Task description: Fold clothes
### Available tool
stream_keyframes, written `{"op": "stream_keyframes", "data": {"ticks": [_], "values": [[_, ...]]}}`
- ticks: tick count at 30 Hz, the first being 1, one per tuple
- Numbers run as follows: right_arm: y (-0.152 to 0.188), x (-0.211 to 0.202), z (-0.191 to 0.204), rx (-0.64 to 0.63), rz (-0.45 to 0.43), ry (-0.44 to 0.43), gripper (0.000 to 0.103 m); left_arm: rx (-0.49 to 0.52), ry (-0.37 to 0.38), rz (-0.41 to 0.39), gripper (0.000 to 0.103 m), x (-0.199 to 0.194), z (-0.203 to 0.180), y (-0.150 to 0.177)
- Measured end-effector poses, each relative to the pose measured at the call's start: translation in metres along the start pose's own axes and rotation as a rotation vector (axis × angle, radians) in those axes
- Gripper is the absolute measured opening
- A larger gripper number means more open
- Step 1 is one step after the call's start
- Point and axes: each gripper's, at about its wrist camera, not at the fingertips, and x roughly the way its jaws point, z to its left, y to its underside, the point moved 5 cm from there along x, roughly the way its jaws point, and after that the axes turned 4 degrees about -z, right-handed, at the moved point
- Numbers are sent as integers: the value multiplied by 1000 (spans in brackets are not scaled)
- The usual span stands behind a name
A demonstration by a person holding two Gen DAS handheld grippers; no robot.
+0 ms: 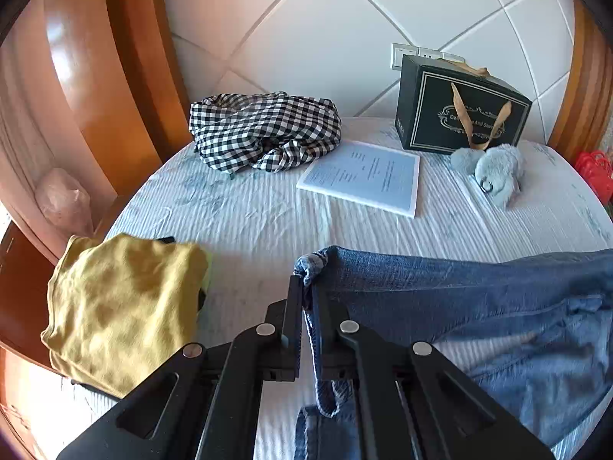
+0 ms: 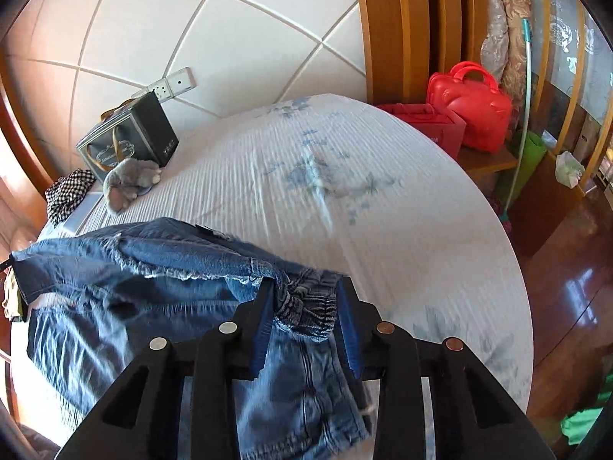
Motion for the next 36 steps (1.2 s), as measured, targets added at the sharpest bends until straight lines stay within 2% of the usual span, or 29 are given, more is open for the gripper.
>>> {"op": "stream_keyframes", "data": {"ticks": [1, 2, 5, 7, 11, 12, 13, 14, 15, 17, 18, 19, 23, 25, 30, 32, 36], "values": [[13, -4, -3, 8, 13, 1, 32, 12, 5, 5, 3, -9, 1, 14], [25, -8, -6, 16, 26, 1, 26, 26, 12, 16, 3, -15, 2, 27], [67, -20, -16, 41, 79, 25, 25, 45, 43, 51, 3, -27, 4, 69], [90, -26, -26, 87, 104, 39, 25, 62, 58, 109, 3, -25, 3, 100], [110, -33, -26, 166, 115, 34, 26, 62, 61, 242, 3, -12, 3, 153], [113, -35, -24, 184, 114, 31, 26, 35, 72, 257, 5, -10, 5, 158], [111, -35, -21, 195, 109, 35, 26, 11, 80, 257, 7, -10, 5, 158], [109, -34, -17, 205, 105, 40, 28, -13, 88, 257, 16, -11, 5, 158], [107, -33, -13, 209, 106, 41, 28, -36, 96, 255, 30, -12, 6, 158], [104, -31, -7, 213, 109, 42, 43, -44, 108, 214, 48, -20, 2, 149], [102, -29, -4, 214, 110, 42, 47, -43, 113, 193, 52, -24, 0, 144], [101, -28, -2, 214, 111, 42, 50, -43, 123, 177, 52, -29, -2, 141], [95, -21, 8, 218, 116, 42, 50, -64, 143, 156, 58, -32, -7, 128], [95, -16, 6, 235, 129, 49, 50, -83, 141, 165, 58, -25, -8, 127], [90, -12, -3, 280, 141, 59, 52, -116, 192, 158, 58, -25, -14, 120], [87, -13, -6, 286, 142, 64, 60, -114, 211, 150, 59, -28, -20, 115], [80, -9, -16, 304, 151, 77, 61, -134, 231, 142, 60, -31, -23, 104]]}}
